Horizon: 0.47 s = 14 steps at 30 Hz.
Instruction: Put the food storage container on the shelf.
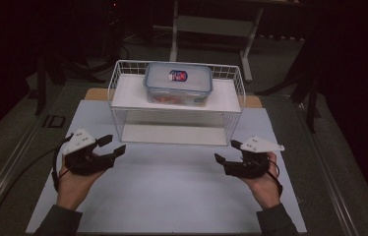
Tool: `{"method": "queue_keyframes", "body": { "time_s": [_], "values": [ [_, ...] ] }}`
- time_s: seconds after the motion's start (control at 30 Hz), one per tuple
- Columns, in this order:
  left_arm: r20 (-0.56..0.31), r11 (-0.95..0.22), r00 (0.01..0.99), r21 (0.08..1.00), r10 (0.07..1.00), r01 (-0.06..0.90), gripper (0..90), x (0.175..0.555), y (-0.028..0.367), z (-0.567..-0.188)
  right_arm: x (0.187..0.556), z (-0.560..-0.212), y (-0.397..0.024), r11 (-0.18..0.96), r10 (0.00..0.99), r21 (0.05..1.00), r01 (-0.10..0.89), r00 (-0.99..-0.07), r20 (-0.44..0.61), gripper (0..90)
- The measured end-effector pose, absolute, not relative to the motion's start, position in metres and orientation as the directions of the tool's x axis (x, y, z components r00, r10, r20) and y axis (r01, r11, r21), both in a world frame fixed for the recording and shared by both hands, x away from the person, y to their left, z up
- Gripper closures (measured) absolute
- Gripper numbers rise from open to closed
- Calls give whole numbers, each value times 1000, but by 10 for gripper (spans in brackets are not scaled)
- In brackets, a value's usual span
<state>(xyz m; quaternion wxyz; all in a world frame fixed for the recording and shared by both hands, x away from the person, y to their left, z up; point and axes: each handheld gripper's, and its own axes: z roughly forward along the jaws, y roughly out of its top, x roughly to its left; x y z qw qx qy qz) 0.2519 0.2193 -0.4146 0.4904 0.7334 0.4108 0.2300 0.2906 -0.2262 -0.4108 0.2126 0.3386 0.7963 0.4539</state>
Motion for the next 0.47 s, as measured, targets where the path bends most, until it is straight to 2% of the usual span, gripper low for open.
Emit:
{"method": "queue_keyframes", "body": {
  "time_s": [0.2,0.47],
  "values": [
    [-57,-153,480,910,875,386,348,221,244,-445,265,-443,-250,321,769,862,393,-639,5,200],
    [-54,-124,429,918,902,376,338,208,258,-454,236,-442,-261,306,793,891,335,-608,-44,175]
  ]
}}
